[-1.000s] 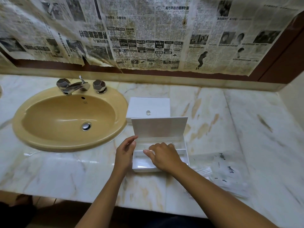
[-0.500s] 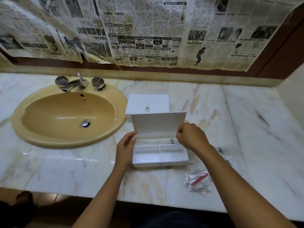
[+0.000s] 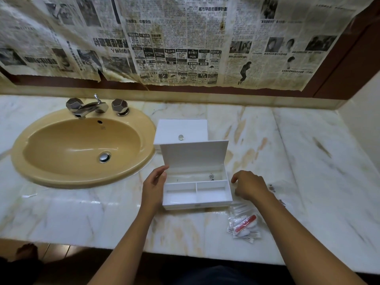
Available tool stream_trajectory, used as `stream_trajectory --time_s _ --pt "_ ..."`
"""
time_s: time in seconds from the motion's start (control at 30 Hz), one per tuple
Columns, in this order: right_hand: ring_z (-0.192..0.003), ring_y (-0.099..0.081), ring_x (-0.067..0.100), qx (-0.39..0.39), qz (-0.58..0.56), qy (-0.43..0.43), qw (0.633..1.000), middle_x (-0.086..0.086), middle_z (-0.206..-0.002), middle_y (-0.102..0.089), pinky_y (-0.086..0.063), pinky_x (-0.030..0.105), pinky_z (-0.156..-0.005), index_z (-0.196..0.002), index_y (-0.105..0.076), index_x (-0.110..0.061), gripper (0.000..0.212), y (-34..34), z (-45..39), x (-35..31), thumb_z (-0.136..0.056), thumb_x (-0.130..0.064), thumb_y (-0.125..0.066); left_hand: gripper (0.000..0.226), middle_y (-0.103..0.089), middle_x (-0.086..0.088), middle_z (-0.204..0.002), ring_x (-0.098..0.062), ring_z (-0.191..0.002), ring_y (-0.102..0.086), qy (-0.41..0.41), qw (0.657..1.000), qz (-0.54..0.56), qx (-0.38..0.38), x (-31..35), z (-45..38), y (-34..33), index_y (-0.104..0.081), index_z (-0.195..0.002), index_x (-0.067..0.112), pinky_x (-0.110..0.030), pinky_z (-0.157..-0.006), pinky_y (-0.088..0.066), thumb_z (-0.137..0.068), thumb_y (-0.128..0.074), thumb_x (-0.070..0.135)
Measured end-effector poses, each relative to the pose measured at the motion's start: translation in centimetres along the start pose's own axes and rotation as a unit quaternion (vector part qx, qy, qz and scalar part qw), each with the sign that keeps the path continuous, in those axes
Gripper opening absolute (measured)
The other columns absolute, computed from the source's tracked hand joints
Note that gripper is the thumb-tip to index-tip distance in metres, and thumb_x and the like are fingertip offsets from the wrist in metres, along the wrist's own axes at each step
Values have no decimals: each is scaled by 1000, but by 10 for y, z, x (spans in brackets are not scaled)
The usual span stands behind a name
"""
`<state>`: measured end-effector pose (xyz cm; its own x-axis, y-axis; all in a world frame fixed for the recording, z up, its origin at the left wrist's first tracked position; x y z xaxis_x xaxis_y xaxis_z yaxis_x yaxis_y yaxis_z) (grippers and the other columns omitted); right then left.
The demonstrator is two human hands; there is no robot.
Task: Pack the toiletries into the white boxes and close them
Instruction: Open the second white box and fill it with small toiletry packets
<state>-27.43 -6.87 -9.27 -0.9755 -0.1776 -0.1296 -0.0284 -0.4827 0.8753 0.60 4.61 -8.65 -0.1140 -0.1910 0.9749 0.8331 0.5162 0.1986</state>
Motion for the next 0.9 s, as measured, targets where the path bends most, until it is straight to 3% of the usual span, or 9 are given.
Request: stream_trajectory --time_s 0.23,0.37,0.47,0.57,0.73,0.9 --pt "-78 -63 23 58 -41 4 997 1 -86 -70 -42 29 -76 -81 -71 -16 25 -1 -1 4 -83 -3 -51 22 -64 11 -111 18 -96 -56 5 1000 2 5 -2 1 1 -65 -114 16 2 -76 -40 -98 -51 11" --pt "-74 -58 23 126 -96 13 987 2 -86 -65 -38 26 -64 -85 -65 -16 22 28 5 4 -87 -3 -47 22 -64 10 -110 18 -95 -56 7 1000 1 6 -2 1 0 -66 -114 16 1 -76 -41 -98 -50 10" --pt "-76 -57 25 196 -134 24 971 2 -89 -62 -42 29 -63 -92 -61 -18 16 64 14 -1 -94 -11 -47 23 -64 11 -111 19 -96 -55 5 1000 -6 6 -2 0 0 -66 -114 17 2 -76 -40 -98 -50 11" --pt "-74 -55 23 294 -186 69 935 3 -87 -63 -42 31 -61 -91 -60 -17 10 101 31 -13 -95 -14 -52 23 -64 11 -111 17 -96 -56 5 1000 -3 7 -3 -1 0 -66 -113 17 1 -75 -41 -98 -50 10" --pt "-70 -55 15 416 -312 145 842 -3 -86 -63 -40 24 -60 -95 -61 -12 6 155 77 -38 -95 -13 -55 23 -64 9 -111 17 -96 -56 8 1000 4 4 -4 -1 0 -66 -114 16 0 -76 -42 -99 -50 10" --pt "-72 -56 2 421 -440 259 750 -11 -83 -58 -45 13 -61 -99 -62 -8 7 181 121 -78 -93 -8 -58 23 -65 14 -110 17 -97 -56 1 1000 11 6 -2 -1 -1 -66 -109 20 1 -81 -39 -98 -51 7"
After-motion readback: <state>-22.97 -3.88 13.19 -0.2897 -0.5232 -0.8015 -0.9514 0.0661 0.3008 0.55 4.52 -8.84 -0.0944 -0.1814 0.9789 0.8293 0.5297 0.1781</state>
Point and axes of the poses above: each hand's wrist, its own z-axis away from the middle knuckle, its own y-axis out of the back of the hand, x = y × z, the point moved 10 cm from there along -z, towards the middle knuckle
